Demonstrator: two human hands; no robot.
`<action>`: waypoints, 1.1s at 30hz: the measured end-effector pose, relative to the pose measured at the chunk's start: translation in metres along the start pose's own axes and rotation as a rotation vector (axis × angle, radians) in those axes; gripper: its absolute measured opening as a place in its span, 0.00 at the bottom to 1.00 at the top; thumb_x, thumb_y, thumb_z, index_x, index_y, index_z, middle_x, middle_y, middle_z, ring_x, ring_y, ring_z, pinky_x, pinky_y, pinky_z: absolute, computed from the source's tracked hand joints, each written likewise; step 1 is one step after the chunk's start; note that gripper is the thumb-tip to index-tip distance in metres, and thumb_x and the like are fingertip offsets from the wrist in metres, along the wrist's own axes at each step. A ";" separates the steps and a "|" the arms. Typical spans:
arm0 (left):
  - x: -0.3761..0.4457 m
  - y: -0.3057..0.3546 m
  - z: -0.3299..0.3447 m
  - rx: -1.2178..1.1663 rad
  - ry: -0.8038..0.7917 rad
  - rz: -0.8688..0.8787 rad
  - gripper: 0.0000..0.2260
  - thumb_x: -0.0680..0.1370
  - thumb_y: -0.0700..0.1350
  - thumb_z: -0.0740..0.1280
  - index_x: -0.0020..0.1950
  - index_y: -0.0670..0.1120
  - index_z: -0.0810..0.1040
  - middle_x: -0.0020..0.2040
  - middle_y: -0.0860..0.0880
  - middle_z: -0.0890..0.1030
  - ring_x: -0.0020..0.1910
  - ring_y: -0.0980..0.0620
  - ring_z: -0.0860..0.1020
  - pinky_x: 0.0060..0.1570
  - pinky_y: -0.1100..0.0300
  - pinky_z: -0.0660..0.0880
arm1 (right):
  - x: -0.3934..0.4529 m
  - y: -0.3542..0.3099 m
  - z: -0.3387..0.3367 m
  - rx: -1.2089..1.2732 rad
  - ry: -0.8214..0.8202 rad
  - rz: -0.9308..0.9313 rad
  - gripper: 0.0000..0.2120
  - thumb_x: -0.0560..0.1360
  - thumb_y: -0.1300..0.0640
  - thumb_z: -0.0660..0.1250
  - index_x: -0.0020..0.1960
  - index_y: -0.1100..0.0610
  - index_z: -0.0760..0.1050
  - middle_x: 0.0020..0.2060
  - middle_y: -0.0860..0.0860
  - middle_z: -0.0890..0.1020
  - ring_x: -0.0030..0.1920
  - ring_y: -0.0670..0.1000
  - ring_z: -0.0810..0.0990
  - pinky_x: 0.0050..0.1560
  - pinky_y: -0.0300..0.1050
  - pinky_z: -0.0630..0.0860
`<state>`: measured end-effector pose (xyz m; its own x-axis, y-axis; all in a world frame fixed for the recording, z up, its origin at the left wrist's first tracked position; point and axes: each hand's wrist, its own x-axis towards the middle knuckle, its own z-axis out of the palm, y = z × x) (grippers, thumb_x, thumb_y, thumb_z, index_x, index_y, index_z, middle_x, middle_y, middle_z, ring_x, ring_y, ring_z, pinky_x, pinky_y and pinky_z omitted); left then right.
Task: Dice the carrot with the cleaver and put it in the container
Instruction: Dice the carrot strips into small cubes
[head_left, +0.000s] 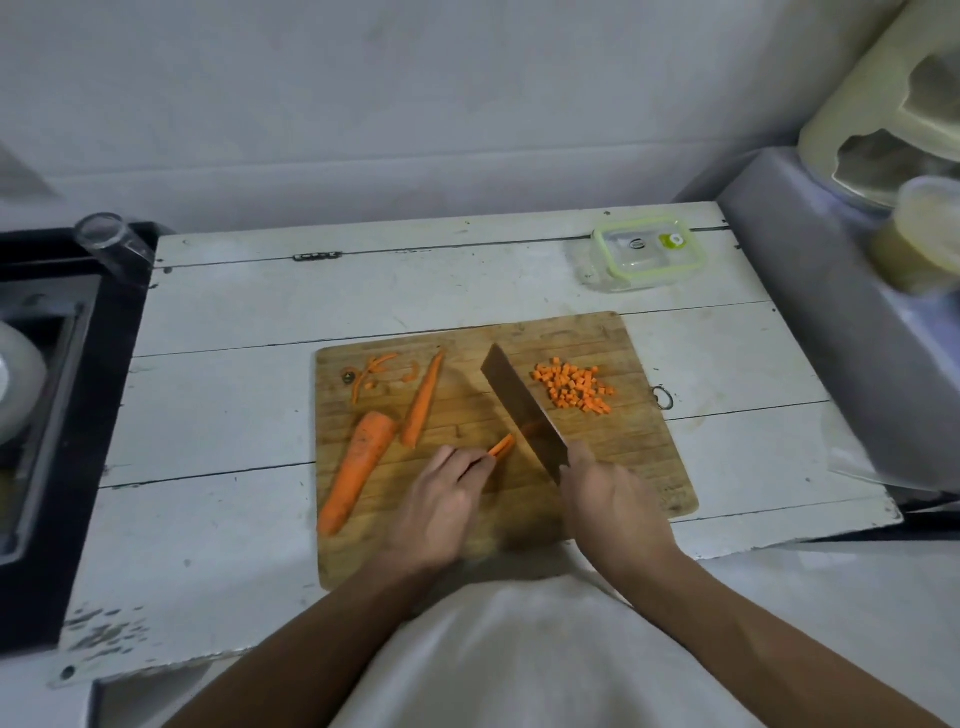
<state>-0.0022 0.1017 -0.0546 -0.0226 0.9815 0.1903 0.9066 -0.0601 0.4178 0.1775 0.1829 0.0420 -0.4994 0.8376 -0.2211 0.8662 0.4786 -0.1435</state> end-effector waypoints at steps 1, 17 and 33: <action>-0.001 0.000 -0.001 -0.002 -0.014 -0.009 0.21 0.76 0.35 0.72 0.69 0.44 0.79 0.63 0.47 0.80 0.61 0.49 0.76 0.58 0.54 0.79 | -0.006 0.002 -0.001 -0.025 0.012 -0.002 0.04 0.81 0.56 0.61 0.50 0.51 0.65 0.35 0.49 0.78 0.33 0.54 0.79 0.34 0.47 0.77; -0.001 -0.002 -0.001 -0.012 -0.003 0.005 0.19 0.76 0.35 0.72 0.66 0.43 0.80 0.62 0.48 0.80 0.59 0.48 0.76 0.57 0.54 0.79 | 0.011 -0.010 0.003 0.020 -0.021 0.012 0.02 0.83 0.55 0.56 0.52 0.53 0.66 0.39 0.53 0.82 0.39 0.59 0.82 0.38 0.52 0.79; -0.001 -0.001 -0.006 -0.051 0.048 -0.023 0.11 0.76 0.34 0.72 0.57 0.41 0.84 0.51 0.47 0.81 0.52 0.48 0.76 0.46 0.55 0.78 | -0.012 -0.009 0.010 -0.094 -0.108 -0.049 0.13 0.77 0.62 0.64 0.56 0.51 0.63 0.40 0.50 0.81 0.36 0.55 0.79 0.38 0.48 0.75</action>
<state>-0.0057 0.0993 -0.0497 -0.0646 0.9729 0.2219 0.8831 -0.0478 0.4667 0.1754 0.1655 0.0366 -0.5350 0.7821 -0.3196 0.8360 0.5448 -0.0663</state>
